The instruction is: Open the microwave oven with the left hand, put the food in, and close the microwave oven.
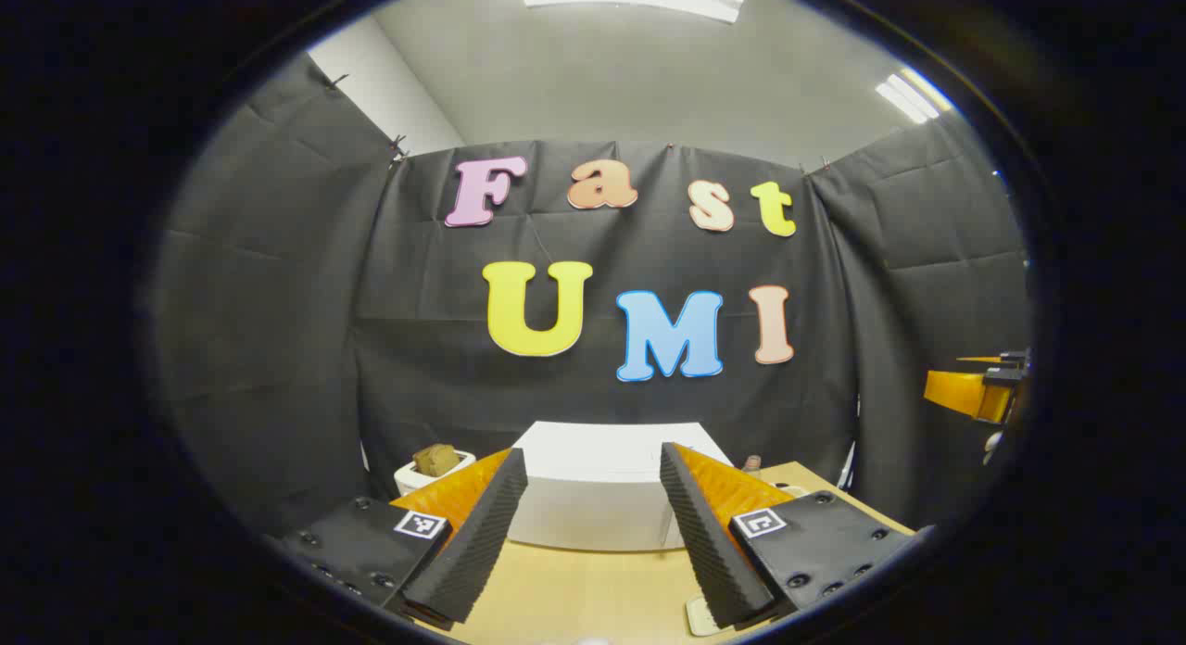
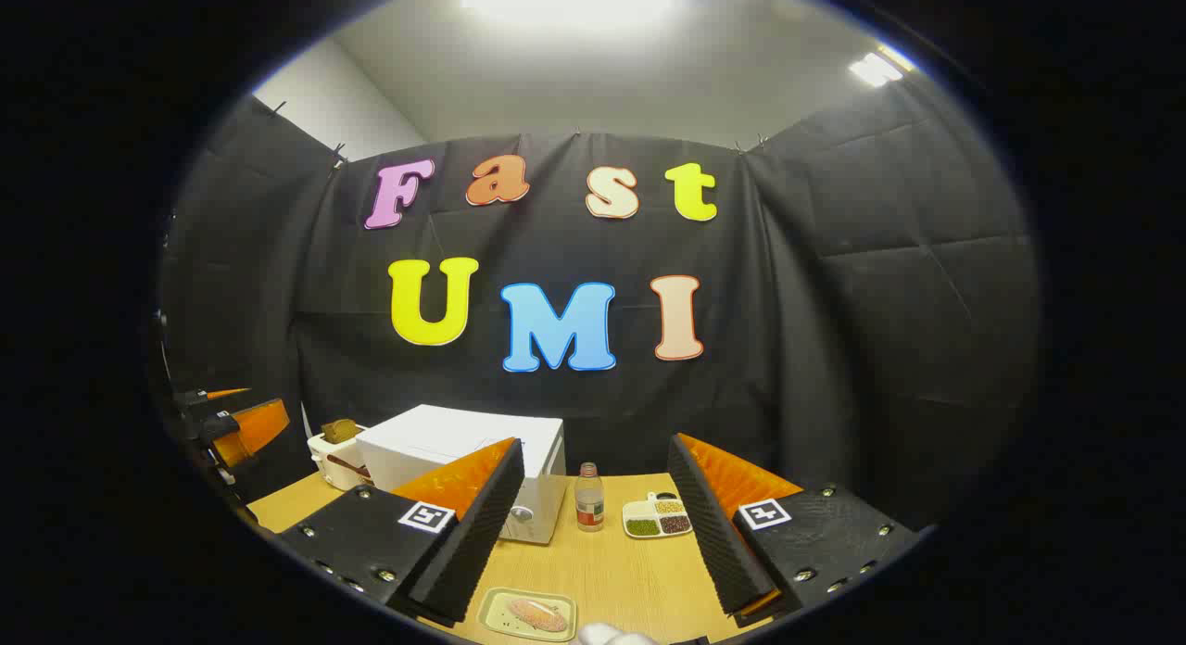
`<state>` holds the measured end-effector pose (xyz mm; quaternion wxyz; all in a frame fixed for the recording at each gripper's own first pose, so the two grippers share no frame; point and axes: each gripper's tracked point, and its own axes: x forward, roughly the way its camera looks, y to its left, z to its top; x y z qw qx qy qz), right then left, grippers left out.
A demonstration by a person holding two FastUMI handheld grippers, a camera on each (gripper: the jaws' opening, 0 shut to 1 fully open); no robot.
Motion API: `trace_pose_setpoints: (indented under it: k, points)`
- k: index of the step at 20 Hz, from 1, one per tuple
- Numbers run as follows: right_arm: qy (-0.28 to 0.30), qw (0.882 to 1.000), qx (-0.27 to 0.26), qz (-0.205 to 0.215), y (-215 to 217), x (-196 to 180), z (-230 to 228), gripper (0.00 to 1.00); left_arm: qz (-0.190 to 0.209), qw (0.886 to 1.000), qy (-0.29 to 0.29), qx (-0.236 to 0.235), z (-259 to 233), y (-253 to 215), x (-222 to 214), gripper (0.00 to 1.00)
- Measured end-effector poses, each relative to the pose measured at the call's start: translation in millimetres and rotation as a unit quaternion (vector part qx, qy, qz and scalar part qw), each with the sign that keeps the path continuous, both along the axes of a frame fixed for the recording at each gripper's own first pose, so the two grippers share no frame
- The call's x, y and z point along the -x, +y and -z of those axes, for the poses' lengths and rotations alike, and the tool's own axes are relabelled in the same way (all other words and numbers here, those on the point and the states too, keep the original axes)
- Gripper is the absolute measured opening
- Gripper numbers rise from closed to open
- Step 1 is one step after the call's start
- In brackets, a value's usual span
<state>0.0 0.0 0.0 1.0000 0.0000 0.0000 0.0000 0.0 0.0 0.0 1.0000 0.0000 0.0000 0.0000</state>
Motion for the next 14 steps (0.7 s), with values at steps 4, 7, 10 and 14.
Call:
trace_pose_setpoints:
  k: [4,7,10,14]
  points:
    - [0.004,1.0,-0.003,0.001,-0.7,-1.4,1.9,0.95,0.001,1.0,0.006,-0.003,1.6,-0.8,-1.4,0.94]
    - [0.004,1.0,0.001,-0.001,-1.4,-1.3,0.9,0.95,-0.003,1.0,0.006,-0.006,2.9,-1.2,-4.2,0.94]
    - [0.002,1.0,0.004,0.003,-4.0,-2.4,0.4,0.95,0.001,1.0,0.008,-0.004,2.3,-4.8,-6.9,0.96]
    - [0.003,1.0,0.001,-0.004,-0.3,-4.5,-0.2,0.95,0.001,1.0,0.009,-0.017,8.3,-6.4,-11.4,0.99]
